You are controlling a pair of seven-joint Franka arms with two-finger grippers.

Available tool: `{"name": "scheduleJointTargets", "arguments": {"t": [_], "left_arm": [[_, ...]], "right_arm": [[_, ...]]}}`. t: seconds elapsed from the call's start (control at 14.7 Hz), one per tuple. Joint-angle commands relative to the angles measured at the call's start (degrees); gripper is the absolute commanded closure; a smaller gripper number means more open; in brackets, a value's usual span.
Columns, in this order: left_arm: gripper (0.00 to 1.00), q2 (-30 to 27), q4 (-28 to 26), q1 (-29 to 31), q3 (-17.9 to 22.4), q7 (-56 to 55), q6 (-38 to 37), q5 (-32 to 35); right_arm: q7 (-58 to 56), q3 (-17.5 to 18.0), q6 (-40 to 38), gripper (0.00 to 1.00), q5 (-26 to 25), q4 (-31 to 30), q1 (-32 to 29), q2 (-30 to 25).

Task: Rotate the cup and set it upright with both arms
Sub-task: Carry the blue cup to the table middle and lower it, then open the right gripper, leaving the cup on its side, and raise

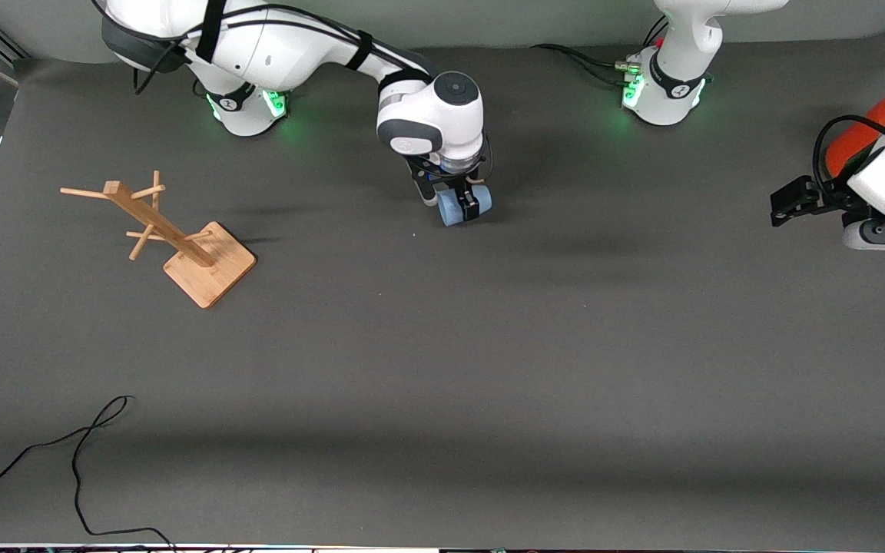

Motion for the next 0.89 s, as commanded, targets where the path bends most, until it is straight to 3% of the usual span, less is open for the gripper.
{"name": "scheduleJointTargets", "arguments": {"t": [0.0,0.2,0.27,0.41,0.68,0.82], "left_arm": [[0.0,-0.87,-0.67,-0.43,0.11,-0.4,-0.71,-0.2],[0.0,-0.87,-0.67,-0.51,0.11,-0.49,-0.71,-0.29],[0.0,-0.87,-0.67,-0.51,0.11,-0.49,-0.71,-0.29],[0.0,-0.87,-0.67,-0.51,0.11,-0.49,-0.8,-0.29],[0.0,-0.95,-0.67,-0.6,0.11,-0.49,-0.89,-0.29],[0.0,-0.95,-0.67,-0.95,0.11,-0.66,-0.89,-0.29]], "right_arm": [[6.19,0.04,-0.84,0.32,-3.8,1.63,0.87,2.38],[6.98,-0.66,-0.84,0.32,-4.51,1.72,1.93,3.35],[7.86,-0.75,-0.84,0.26,-5.38,1.89,2.02,3.44],[9.09,-0.93,-0.84,0.0,-5.83,2.77,2.02,4.23],[8.49,-0.58,-5.2,0.0,-5.21,5.92,1.84,4.32],[7.61,1.6,-9.0,0.0,-4.6,7.95,2.1,4.32]]}}
